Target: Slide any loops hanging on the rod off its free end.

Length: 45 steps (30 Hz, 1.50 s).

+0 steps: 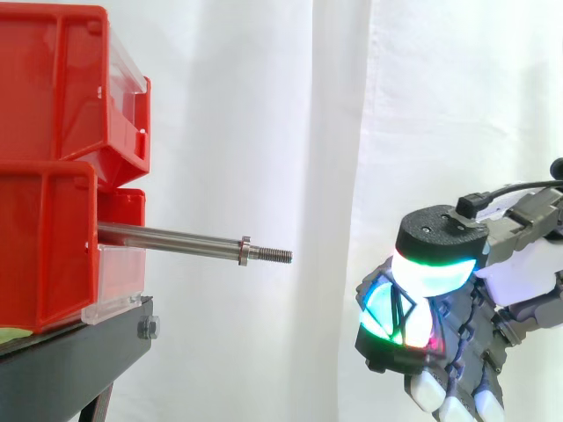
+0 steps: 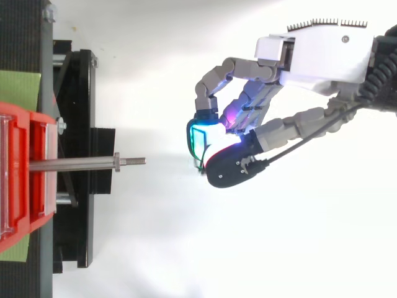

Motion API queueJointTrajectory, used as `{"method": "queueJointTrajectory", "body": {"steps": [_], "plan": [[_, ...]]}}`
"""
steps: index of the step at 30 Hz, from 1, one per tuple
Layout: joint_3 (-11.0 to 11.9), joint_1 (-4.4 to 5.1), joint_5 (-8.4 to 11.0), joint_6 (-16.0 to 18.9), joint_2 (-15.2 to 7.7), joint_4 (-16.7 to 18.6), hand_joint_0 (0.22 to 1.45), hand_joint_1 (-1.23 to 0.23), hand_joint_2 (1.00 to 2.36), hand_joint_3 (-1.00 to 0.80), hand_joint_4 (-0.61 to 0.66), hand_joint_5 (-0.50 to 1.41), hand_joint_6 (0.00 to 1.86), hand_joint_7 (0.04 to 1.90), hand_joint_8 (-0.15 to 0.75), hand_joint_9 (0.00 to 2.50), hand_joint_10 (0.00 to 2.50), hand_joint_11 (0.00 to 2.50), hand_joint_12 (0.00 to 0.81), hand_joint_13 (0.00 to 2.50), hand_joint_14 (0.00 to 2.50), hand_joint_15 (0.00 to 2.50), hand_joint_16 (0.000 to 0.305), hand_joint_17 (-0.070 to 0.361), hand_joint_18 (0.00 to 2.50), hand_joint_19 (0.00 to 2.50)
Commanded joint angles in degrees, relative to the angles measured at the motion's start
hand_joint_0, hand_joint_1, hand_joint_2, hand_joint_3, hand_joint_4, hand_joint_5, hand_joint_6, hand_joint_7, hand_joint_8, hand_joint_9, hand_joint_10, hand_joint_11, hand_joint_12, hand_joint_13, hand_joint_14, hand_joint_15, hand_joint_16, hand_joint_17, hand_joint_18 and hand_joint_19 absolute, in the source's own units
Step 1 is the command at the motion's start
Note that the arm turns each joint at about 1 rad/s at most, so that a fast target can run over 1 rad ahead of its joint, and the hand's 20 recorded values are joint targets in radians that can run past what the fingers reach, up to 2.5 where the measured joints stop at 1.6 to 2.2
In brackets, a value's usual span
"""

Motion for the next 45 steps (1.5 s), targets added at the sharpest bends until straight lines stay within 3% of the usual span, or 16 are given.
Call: {"method": "queueJointTrajectory", "body": {"steps": [1,7,15,22,25,32,36,45], "plan": [[0.0,-0.01,-0.15,0.0,0.0,0.0,0.61,-0.80,1.01,-0.30,0.13,-0.17,0.83,1.02,0.306,0.97,0.01,0.34,0.301,0.94,0.01,0.20,0.045,0.102,0.93,0.39],[0.0,-0.01,-0.15,0.0,0.0,0.0,0.64,-0.85,1.01,-0.42,0.14,-0.18,0.83,0.99,0.297,0.96,0.01,0.33,0.296,0.94,0.01,0.20,0.045,0.101,0.93,0.38],[0.0,-0.01,-0.24,0.0,0.1,-0.3,0.60,-0.68,1.01,-0.45,0.13,-0.17,0.83,1.02,0.308,0.99,0.01,0.34,0.299,0.95,0.01,0.20,0.045,0.100,0.93,0.39],[0.0,-0.01,-0.24,0.0,0.4,-0.8,0.60,-0.63,1.01,-0.43,0.13,-0.16,0.83,1.03,0.312,1.00,0.01,0.33,0.300,0.95,0.01,0.20,0.045,0.101,0.93,0.39],[0.0,-0.01,-0.24,0.0,0.4,-1.0,0.60,-0.64,1.01,-0.39,0.12,-0.16,0.83,1.03,0.314,1.00,0.01,0.32,0.303,0.95,0.01,0.20,0.045,0.101,0.93,0.39],[0.0,-0.01,-0.15,0.0,0.4,-1.0,0.62,-0.82,1.02,-0.25,0.09,-0.19,0.86,1.02,0.299,0.93,0.01,0.34,0.303,0.93,0.01,0.20,0.045,0.102,0.92,0.39],[0.0,-0.01,-0.06,0.0,0.4,-1.0,0.64,-0.85,1.01,-0.32,0.12,-0.20,0.86,0.96,0.295,0.91,0.01,0.33,0.300,0.91,0.01,0.19,0.045,0.102,0.91,0.37],[0.0,-0.01,0.03,0.1,0.4,-1.0,0.59,-0.62,1.01,-0.42,0.13,-0.16,0.85,1.06,0.308,0.97,0.01,0.33,0.303,0.92,0.01,0.20,0.045,0.101,0.91,0.40]]}}
